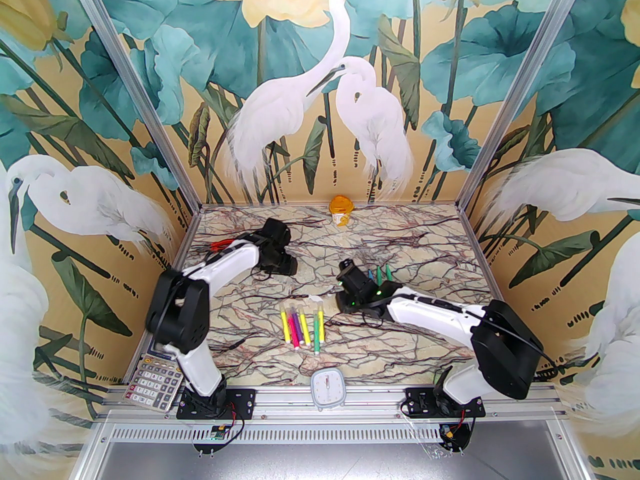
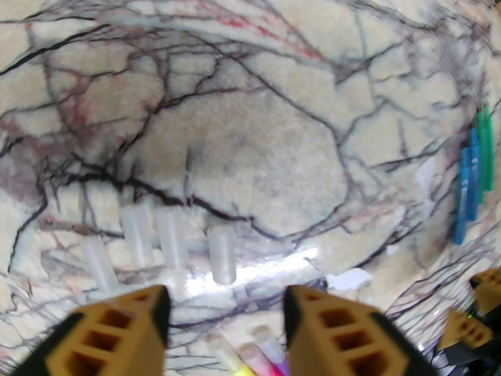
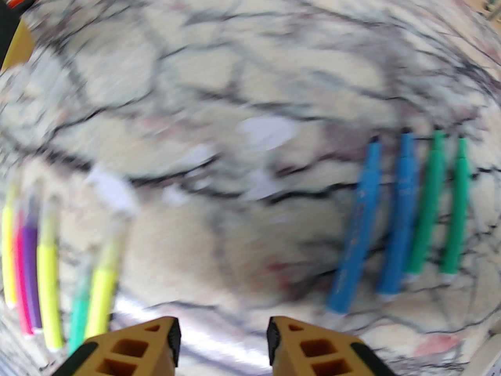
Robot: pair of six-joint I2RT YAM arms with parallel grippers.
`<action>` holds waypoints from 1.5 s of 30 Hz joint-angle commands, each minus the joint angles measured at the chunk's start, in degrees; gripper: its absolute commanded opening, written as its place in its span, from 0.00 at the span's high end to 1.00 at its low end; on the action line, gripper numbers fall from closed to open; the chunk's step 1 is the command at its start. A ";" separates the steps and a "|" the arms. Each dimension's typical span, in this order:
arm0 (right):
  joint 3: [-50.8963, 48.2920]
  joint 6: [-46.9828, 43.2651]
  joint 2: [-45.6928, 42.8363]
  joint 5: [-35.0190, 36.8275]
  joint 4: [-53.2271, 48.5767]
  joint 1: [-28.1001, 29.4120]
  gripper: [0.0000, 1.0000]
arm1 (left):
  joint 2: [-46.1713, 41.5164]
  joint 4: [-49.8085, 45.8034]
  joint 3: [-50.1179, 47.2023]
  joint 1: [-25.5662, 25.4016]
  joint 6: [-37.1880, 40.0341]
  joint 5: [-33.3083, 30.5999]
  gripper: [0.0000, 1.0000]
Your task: Open the pen caps
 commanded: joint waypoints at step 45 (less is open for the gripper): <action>14.28 5.15 20.06 0.53 -15.82 6.34 0.68 | -15.36 20.17 -17.25 6.23 -3.00 1.80 0.28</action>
